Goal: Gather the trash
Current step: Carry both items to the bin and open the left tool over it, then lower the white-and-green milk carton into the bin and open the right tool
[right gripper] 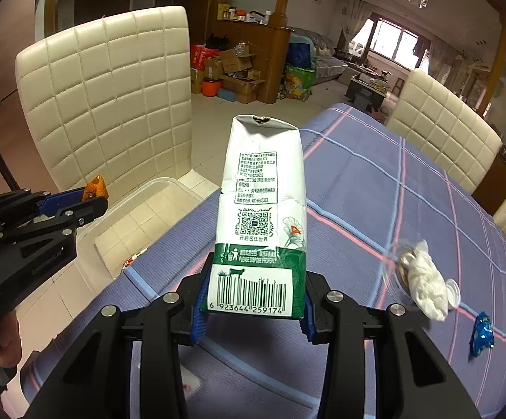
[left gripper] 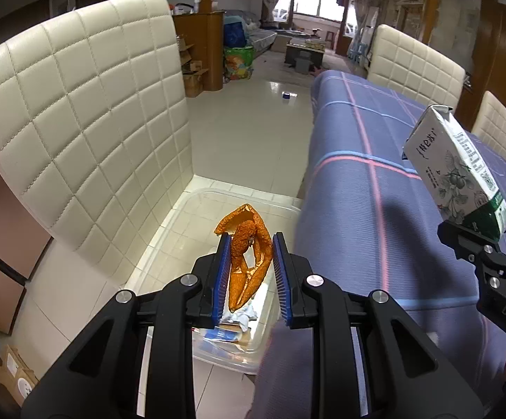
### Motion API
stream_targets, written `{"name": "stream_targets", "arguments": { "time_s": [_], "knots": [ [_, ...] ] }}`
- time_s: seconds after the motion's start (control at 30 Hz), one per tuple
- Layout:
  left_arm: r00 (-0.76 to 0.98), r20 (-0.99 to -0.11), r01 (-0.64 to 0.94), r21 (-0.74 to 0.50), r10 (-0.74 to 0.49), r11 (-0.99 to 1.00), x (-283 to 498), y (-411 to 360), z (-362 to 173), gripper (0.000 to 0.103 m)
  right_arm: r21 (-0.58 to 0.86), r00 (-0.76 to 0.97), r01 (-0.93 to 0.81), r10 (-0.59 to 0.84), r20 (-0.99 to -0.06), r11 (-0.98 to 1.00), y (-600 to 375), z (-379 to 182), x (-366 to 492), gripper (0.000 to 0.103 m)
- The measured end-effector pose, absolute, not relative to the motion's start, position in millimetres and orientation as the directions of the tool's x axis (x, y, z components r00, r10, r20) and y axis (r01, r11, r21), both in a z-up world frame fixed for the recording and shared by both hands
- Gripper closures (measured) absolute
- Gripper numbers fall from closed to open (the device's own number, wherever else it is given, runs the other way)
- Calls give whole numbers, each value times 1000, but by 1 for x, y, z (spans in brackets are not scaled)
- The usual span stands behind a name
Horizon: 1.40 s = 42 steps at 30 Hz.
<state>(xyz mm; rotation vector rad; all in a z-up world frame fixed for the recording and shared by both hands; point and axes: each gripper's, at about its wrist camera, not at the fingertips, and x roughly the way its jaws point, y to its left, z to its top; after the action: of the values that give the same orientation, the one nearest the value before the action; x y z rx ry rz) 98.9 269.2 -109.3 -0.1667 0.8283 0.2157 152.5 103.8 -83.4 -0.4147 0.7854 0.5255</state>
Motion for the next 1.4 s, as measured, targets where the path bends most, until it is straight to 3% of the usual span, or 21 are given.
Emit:
{"name": "stream_targets", "arguments": {
  "time_s": [0.6,0.67,0.7,0.73,1.4],
  "knots": [
    [648,-750,-271,-65,132,960,114,288,-120,75,-160,574,-599,281,-769,785,118,-95,166,64],
    [637,-760,-284,-73,131,956,116,291,-122,49,-161,573,-601,282,-770,783,119,-95,166,64],
    [637,-756,-309,-74,149,948,114,294,-122,15,-162,573,-603,282,-770,781,119,-95,166,64],
    [645,-746,-325,-74,163,943,112,295,-121,5,-163,573,-603,282,-770,781,120,-95,166,64],
    [681,-678,-340,44,278,939,64,304,-110,5,-168,556,-669,338,-760,724,155,-92,157,64]
  ]
}}
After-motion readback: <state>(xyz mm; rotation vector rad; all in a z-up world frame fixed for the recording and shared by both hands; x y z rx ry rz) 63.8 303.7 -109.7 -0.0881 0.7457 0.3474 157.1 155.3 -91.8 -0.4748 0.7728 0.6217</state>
